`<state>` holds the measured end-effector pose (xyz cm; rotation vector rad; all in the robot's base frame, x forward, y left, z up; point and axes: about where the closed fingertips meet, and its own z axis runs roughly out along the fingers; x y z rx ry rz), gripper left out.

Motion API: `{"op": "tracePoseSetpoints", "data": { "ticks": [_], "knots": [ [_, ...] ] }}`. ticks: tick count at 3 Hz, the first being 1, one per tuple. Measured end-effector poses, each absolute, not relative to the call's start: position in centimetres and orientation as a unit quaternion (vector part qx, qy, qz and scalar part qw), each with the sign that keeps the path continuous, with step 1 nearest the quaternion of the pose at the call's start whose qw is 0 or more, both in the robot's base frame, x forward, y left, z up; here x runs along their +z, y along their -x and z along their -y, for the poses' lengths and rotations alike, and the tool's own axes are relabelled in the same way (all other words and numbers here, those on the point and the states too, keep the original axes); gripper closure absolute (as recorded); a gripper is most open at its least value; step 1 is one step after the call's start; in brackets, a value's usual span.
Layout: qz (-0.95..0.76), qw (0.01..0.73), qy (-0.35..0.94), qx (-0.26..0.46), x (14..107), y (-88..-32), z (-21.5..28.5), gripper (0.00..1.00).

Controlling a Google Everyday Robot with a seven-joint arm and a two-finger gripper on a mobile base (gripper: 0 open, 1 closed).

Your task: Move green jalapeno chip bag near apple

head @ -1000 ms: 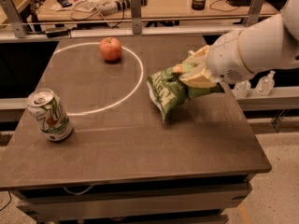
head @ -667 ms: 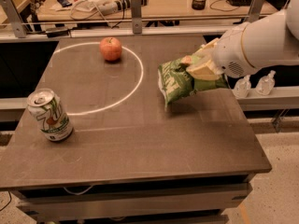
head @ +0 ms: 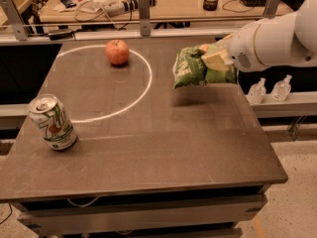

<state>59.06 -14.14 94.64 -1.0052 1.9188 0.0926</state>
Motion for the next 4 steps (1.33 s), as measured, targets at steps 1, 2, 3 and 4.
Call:
{"op": "tracePoseSetpoints", "data": {
  "ticks": [1, 2, 3, 4],
  "knots": [
    [-0.776, 0.496, 0.380, 0.082, 95.4, -61.6, 11.9, 1.00],
    [-0.760, 0.515, 0.378, 0.118, 96.5, -64.0, 8.5, 1.00],
    [-0.740, 0.528, 0.388, 0.154, 96.1, -65.8, 4.6, 1.00],
    [-0.720, 0.535, 0.408, 0.170, 94.5, -66.8, 1.4, 1.00]
  ]
}}
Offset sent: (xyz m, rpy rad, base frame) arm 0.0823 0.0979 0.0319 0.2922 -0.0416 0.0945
